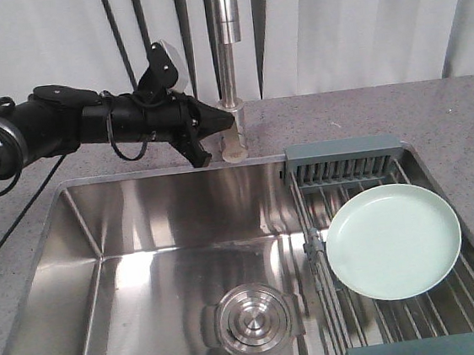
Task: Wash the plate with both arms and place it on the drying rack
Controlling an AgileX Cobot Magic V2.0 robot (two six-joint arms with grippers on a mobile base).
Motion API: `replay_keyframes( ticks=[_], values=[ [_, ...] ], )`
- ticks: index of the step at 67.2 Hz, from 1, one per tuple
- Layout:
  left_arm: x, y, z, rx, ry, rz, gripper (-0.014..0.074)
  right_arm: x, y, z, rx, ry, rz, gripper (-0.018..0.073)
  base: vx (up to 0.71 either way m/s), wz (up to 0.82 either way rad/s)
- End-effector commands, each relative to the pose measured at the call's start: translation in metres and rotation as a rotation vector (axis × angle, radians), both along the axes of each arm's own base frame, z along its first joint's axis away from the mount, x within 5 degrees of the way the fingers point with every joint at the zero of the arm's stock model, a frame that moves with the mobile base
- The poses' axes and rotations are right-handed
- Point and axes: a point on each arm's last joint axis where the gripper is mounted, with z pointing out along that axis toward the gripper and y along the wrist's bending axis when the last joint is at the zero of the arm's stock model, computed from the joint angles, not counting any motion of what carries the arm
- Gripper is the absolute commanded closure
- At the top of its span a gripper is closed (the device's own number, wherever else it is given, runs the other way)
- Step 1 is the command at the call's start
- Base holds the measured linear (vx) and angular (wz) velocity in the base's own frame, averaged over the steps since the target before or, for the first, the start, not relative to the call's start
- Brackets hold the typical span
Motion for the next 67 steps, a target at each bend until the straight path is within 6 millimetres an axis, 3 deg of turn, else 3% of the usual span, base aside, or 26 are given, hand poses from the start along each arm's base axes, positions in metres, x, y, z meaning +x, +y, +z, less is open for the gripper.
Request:
replay_keyframes(
  ticks=[1,15,34,52,67],
  values=[
    [0.000,0.004,0.047,-0.081,-0.102,0.074,0.0604,0.004,0.000,0.011,0.005,-0.075,0.001,0.0258,0.00,0.00],
    [-0.006,0.005,0.063,-0.101,-0.120,0.074,0.0604,0.004,0.000,0.011,0.005,-0.075,0.001,0.0258,0.00,0.00],
    [-0.042,0.022,0.117,0.007,-0.069,0.150,0.0604,0.004,0.000,0.011,0.005,-0.075,0.001,0.0258,0.00,0.00],
    [-0.083,0.053,0.165,0.079,0.096,0.425,0.0604,0.004,0.000,0.011,0.005,-0.075,0.001,0.0258,0.00,0.00],
    [-0.108,0.080,0.180,0.117,0.241,0.699,0.0604,0.004,0.000,0.011,0.005,-0.075,0.001,0.0258,0.00,0.00]
  ],
)
